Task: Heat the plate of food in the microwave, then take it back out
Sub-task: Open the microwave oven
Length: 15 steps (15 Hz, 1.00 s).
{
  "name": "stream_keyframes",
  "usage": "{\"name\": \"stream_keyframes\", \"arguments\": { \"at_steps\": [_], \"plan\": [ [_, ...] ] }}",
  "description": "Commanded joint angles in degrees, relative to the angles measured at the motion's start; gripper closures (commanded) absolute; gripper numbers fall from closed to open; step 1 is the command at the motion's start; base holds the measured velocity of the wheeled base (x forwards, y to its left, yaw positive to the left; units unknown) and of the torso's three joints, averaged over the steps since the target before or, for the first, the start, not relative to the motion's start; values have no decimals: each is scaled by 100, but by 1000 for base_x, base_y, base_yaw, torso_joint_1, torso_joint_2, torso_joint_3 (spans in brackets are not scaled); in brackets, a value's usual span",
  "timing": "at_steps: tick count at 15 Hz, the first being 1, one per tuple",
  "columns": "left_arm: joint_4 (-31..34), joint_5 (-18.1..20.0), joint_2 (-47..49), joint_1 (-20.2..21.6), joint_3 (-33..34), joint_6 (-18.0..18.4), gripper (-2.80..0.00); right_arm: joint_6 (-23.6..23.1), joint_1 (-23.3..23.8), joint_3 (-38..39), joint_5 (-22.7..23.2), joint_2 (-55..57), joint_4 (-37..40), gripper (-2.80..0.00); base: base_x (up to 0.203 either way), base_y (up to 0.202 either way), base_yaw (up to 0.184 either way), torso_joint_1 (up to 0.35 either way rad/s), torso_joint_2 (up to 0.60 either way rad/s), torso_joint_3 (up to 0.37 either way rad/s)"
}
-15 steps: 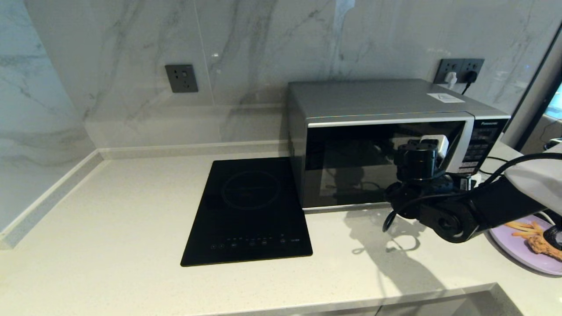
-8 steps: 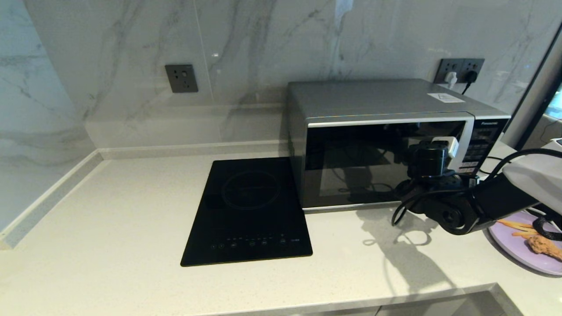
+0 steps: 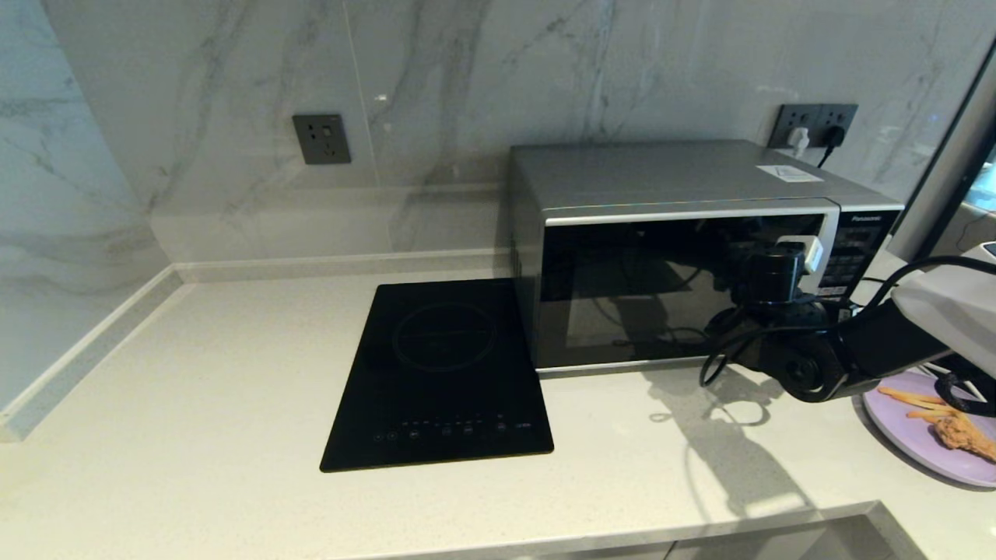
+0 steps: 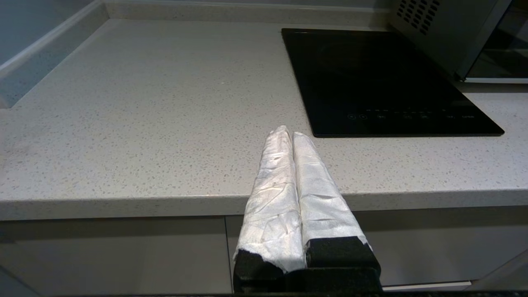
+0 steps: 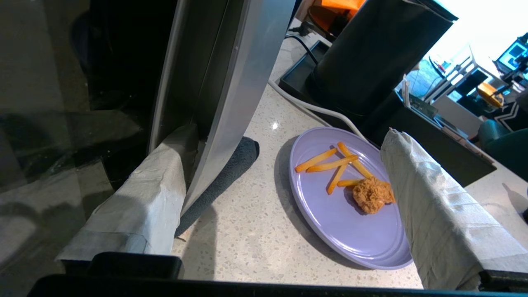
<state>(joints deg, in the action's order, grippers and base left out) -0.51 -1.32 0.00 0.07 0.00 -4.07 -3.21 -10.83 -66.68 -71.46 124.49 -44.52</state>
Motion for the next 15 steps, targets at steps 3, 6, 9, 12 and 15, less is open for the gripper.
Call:
{"name": "stream_keyframes", "arguments": {
  "at_steps": [3, 6, 9, 12, 15],
  "plan": [
    [-2, 0, 9, 1, 0, -6, 0, -66, 15, -196, -26, 93, -39, -280, 0, 0, 0, 0, 0, 0],
    [-2, 0, 9, 1, 0, -6, 0, -75, 10, -194, -26, 93, -39, 0, 0, 0, 0, 0, 0, 0],
    [-2, 0, 9, 1, 0, -6, 0, -66, 10, -161, -26, 84, -48, 0, 0, 0, 0, 0, 0, 0],
    [-2, 0, 9, 1, 0, -6, 0, -39, 10, -106, -43, 67, -66, 0, 0, 0, 0, 0, 0, 0],
    [-2, 0, 9, 1, 0, -6, 0, -13, 1, 79, -52, 27, -86, 0, 0, 0, 0, 0, 0, 0]
  ]
}}
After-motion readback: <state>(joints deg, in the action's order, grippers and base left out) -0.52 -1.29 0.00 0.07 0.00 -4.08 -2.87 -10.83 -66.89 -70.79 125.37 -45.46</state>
